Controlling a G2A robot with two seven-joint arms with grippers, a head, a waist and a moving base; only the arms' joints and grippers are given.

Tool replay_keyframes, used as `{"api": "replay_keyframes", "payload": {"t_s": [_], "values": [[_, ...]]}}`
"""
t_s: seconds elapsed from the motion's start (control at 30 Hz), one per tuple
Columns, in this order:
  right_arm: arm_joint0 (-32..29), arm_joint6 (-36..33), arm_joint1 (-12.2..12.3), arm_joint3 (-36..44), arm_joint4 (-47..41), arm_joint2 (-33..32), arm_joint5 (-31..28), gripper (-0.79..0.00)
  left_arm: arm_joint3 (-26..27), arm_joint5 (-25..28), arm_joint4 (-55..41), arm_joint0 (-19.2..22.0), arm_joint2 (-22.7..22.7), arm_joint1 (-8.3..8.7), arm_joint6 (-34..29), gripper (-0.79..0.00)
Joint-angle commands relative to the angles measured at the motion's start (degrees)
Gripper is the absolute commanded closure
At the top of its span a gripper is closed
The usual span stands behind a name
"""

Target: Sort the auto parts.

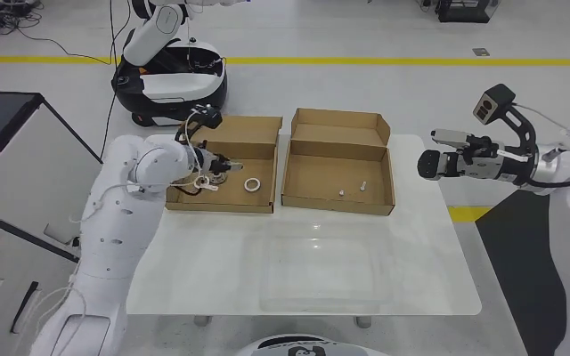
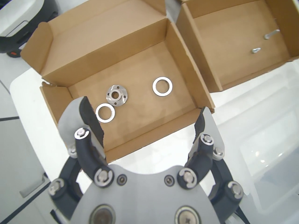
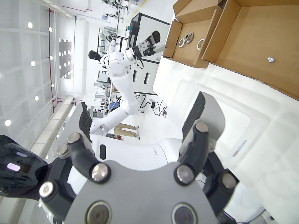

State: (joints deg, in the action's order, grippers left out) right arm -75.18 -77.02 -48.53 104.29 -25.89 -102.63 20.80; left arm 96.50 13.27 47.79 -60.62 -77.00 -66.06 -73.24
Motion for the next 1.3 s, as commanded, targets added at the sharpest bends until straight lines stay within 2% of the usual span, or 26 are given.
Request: {"api": "replay_keyframes", "payload": {"t_s": [0.0, 0.13, 0.23, 0.5, 1.27], "values": [[0.0, 0.0, 0.0, 0.0, 0.0, 0.0, 0.0, -0.785, 1.7, 4.2, -4.9, -2.1, -3.1, 0.49, 1.4, -0.785], [0.0, 0.0, 0.0, 0.0, 0.0, 0.0, 0.0, -0.785, 4.1, 11.1, -12.6, -5.7, -8.6, 1.43, 3.7, -0.785], [0.0, 0.0, 0.0, 0.0, 0.0, 0.0, 0.0, -0.785, 4.4, 14.5, -18.3, -7.5, -11.9, 2.04, 4.4, -0.785], [0.0, 0.0, 0.0, 0.0, 0.0, 0.0, 0.0, -0.785, 2.7, 21.6, -32.0, -9.2, -16.7, 3.29, 5.4, -0.785], [0.0, 0.0, 0.0, 0.0, 0.0, 0.0, 0.0, -0.784, 2.7, 21.6, -32.0, -9.2, -16.7, 3.29, 5.4, -0.785]]}}
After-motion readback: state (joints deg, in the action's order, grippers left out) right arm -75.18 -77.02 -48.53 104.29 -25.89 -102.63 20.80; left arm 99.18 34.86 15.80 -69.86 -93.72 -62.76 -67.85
